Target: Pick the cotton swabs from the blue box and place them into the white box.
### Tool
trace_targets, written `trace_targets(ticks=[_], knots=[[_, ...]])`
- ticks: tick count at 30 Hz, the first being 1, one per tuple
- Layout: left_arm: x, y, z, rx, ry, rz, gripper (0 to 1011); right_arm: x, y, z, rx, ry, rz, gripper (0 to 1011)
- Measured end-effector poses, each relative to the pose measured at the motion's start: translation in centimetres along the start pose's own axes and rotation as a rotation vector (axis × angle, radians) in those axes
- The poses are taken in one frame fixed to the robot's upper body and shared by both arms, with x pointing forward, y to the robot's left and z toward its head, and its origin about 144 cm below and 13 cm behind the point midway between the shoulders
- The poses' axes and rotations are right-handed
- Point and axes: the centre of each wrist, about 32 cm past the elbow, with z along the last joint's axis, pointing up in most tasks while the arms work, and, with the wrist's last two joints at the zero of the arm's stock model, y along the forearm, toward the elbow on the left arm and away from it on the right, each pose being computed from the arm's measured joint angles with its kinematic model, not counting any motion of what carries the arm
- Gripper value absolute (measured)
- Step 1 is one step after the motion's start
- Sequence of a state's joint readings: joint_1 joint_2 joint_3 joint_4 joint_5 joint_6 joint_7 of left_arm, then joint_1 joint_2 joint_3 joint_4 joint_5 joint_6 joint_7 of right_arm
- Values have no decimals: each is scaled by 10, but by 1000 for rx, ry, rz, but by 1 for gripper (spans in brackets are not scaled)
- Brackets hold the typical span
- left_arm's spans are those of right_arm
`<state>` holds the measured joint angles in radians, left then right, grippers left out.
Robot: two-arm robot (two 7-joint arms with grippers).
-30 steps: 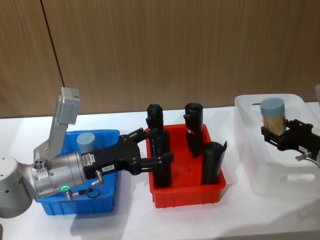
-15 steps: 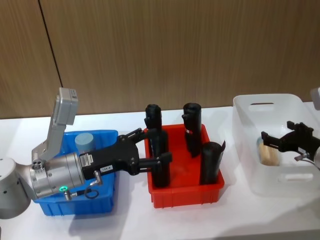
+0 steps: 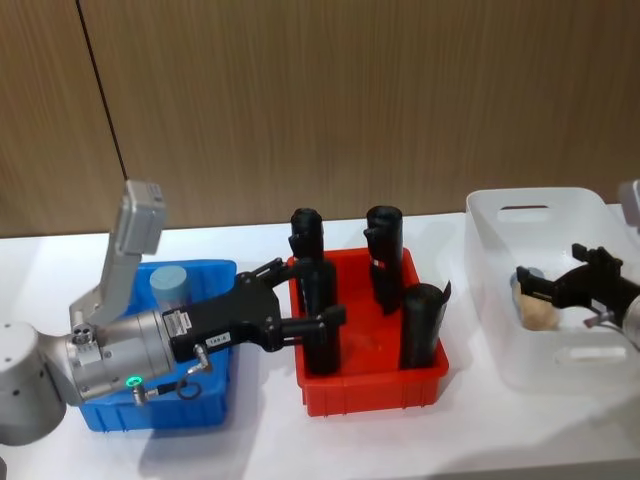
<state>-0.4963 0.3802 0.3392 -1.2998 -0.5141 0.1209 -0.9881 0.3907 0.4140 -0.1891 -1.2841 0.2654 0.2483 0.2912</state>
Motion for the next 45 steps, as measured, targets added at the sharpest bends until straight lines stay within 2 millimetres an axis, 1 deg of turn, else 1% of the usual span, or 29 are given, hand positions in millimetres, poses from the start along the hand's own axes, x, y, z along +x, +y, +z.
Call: trace_targets(ticks=[5, 10, 11, 12, 21, 24, 31, 36, 37, 38, 40, 45], knots=[[-6, -3, -2, 12, -15, 44, 1004, -13, -5, -4, 27, -2, 6, 1002], [-13, -6, -6, 26, -34, 99, 1004, -33, -14, -9, 68, -3, 12, 1002], [-14, -6, -6, 28, -37, 108, 1004, -33, -14, -9, 68, -3, 12, 1002], [-15, -7, -6, 29, -40, 115, 1004, -39, -16, -10, 80, -3, 14, 1002], [-28, -12, -12, 46, -75, 209, 1004, -65, -31, -15, 140, 9, 20, 1002], [-32, -13, -13, 51, -88, 240, 1004, -76, -38, -17, 170, 16, 22, 1002], [-42, -17, -16, 58, -114, 307, 1004, -94, -50, -19, 214, 33, 23, 1002], [-50, -20, -19, 61, -136, 360, 1004, -111, -63, -20, 257, 55, 22, 1002], [-50, -20, -19, 61, -136, 360, 1004, -111, -63, -20, 257, 55, 22, 1001], [-54, -21, -20, 62, -148, 390, 1004, -117, -68, -20, 273, 63, 21, 1001], [-56, -22, -21, 62, -155, 405, 1004, -121, -72, -20, 285, 69, 20, 1002], [-64, -24, -23, 60, -178, 458, 1004, -126, -76, -19, 298, 78, 18, 1002]])
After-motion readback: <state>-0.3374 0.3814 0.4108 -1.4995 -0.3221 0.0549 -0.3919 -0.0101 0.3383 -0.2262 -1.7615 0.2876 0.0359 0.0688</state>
